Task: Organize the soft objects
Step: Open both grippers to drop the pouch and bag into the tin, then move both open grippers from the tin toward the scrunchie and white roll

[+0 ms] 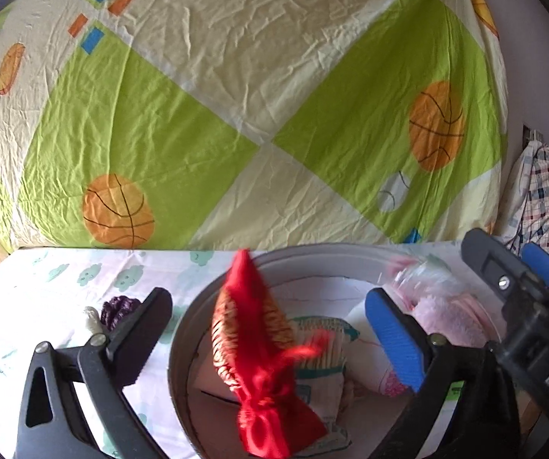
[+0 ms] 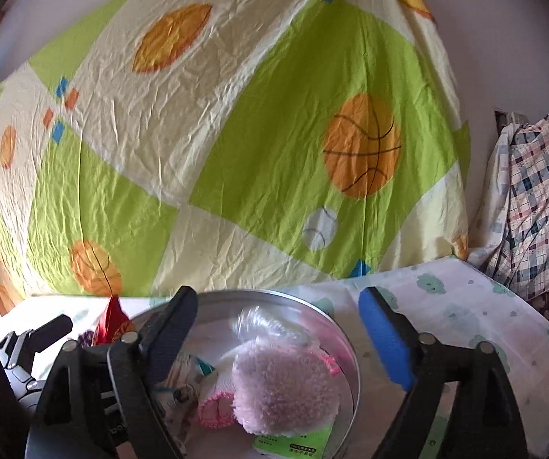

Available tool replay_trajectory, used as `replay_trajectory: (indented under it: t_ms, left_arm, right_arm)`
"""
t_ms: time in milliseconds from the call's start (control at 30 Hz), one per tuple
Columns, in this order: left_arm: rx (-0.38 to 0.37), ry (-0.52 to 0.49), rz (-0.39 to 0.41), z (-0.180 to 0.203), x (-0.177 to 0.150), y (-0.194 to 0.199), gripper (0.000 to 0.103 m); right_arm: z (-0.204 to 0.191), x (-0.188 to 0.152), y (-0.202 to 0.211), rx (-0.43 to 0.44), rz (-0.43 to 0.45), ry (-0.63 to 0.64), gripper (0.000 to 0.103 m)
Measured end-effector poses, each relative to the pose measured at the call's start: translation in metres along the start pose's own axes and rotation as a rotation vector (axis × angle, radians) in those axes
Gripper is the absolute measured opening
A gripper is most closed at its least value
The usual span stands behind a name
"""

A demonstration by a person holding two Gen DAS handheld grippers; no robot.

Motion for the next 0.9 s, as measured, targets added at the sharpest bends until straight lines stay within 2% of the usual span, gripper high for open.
replay_trajectory:
  t_ms: [67,167,567,733,900]
  left_arm:
    - [-0.003,0.001,0.053,-0.002,0.006,0.01,0.103]
    - [0.013,-0.013,0.084,-0.003,0.008,0.018,0.103]
    - [0.052,0.039,0.058,-0.021,0.001,0.016,0.103]
    - [0.131,0.039,0.103,-0.037,-0.002,0.023,0.103]
    - [0.177,0.075,0.103,-0.063,-0.007,0.027,0.103]
  right_arm:
    - [0.001,0.003,0.006,-0.017,0.039,-0.006,0.09]
    - [0.0,0.005,0.005,-0.036,0.039,-0.003,0.09]
    - [0.003,0.004,0.008,-0.076,0.048,-0.014,0.09]
    - [-0.001,0.006,0.019,-0.096,0.112,0.012,0.09]
    - [-0.007,0.004,0.027,-0.11,0.159,0.016,0.09]
Point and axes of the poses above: each gripper's, at about its wrist camera, not at the fingertips, and y roughly against the way its jaws point, z to its right, x to its top, the point moved 4 cm from there along -y, roughly the way its jaws point, and after that the axes turned 7 degrees about y, right-handed, at the moved point
